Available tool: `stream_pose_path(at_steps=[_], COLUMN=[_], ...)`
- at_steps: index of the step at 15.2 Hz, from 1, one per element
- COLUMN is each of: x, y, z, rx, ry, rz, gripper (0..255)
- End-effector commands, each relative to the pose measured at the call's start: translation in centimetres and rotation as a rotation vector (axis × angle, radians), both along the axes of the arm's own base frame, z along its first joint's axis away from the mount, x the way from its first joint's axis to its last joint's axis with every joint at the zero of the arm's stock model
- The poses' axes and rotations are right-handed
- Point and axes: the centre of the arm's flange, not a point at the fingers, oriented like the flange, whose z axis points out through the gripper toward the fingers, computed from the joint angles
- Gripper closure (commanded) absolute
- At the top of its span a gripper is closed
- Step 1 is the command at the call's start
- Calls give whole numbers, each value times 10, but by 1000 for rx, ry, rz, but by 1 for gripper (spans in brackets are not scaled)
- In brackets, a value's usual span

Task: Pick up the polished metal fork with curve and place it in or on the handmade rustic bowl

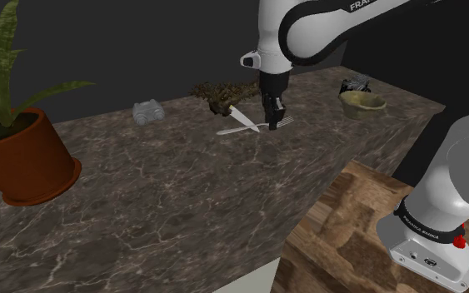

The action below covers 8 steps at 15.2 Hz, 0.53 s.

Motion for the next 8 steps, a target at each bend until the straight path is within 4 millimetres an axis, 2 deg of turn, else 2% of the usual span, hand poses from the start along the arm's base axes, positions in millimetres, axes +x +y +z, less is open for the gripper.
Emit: stream_pose_path(at_steps=[1,8], x=[0,0], y=[0,0], z=[10,47], rx=[0,0], ry=[0,0], rz=[0,0], gripper=[255,255])
